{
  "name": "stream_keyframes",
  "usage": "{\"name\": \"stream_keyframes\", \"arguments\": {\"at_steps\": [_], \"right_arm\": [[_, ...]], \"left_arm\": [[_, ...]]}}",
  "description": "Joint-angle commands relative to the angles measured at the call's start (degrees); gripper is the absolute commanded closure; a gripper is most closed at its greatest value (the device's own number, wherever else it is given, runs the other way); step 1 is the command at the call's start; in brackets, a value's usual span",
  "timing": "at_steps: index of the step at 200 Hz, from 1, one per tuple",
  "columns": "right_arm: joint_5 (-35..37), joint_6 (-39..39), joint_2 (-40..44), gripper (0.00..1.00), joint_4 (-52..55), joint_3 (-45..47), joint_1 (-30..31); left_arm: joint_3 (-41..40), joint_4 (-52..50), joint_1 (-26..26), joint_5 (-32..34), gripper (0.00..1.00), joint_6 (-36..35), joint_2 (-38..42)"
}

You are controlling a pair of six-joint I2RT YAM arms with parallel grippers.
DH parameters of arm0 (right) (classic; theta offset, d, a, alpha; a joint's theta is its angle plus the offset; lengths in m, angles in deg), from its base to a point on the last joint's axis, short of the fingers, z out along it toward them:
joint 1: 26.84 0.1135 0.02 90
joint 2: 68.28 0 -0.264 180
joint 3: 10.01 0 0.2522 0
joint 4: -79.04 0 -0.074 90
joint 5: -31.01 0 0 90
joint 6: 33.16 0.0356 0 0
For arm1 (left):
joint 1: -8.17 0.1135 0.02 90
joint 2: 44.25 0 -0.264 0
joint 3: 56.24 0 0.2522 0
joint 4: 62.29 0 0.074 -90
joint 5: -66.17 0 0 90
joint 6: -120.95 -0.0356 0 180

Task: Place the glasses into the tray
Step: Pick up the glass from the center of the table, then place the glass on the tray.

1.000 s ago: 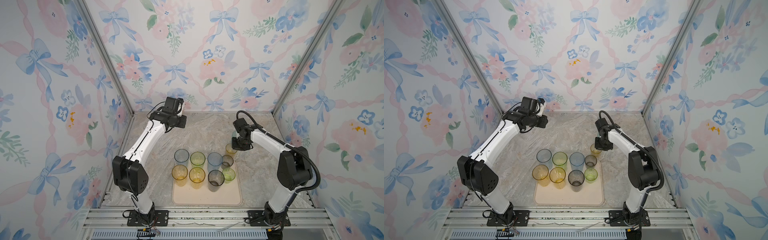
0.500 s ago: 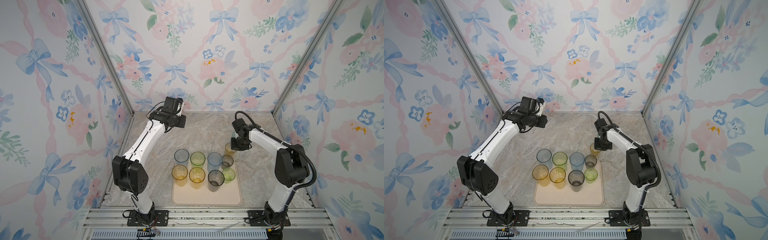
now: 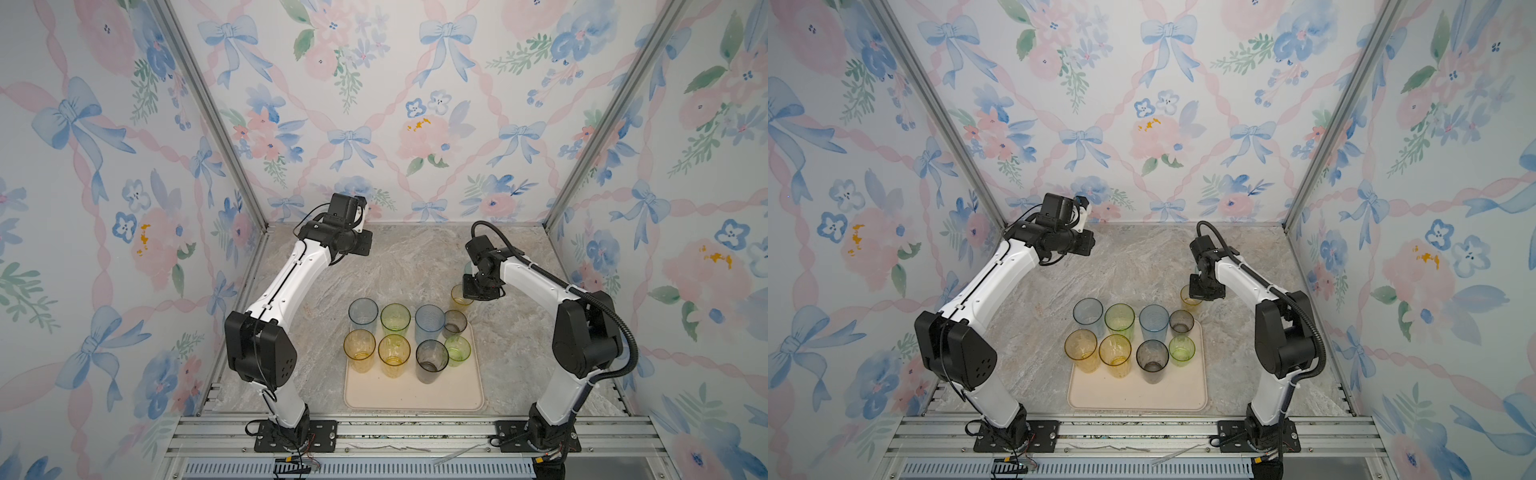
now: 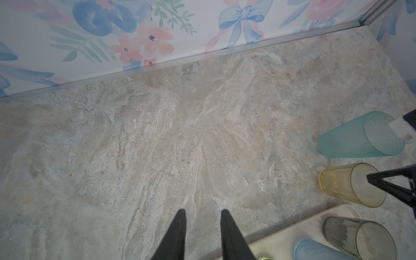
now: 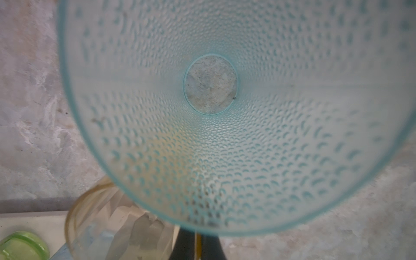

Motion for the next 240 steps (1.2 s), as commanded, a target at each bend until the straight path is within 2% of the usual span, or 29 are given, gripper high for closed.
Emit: {"name": "stream_keyframes", "arguments": {"at_steps": [1,43,76,130,169,216,240], "right_arm": [[-0.1,-0.7,4.6,1.0,2.3,-2.4,-0.3],[-2.0,-0.8,7.9,1.0,4.4,-3.6,0.3],[-3.0,-1.4,14.6,1.0,7.4,-4.5,1.0],[0.4,-5.0,27.2,1.0,20.5,-7.5,4.1],[4.3,-0.8,35.4,1.0,29.7,-5.1,12.5],[8.7,12.7,40.6,1.0,37.8,3.5,29.2],[8.9,19.1,41.3,1.0,36.1,8.6,35.9]], "left_arm": [[0.3,0.1,0.3,-0.5,0.71,-0.2,0.0],[-0.4,0.2,0.3,-0.4,0.71,0.2,0.5],[-0.9,0.3,-0.2,-0.4,0.71,0.4,1.0],[-0.1,0.3,-1.7,0.3,0.71,0.7,0.9],[1.3,0.3,-2.8,0.8,0.71,0.9,0.4],[1.4,0.3,-3.6,1.4,0.71,1.3,1.0],[1.4,0.2,-4.1,1.6,0.71,1.3,1.5]]}}
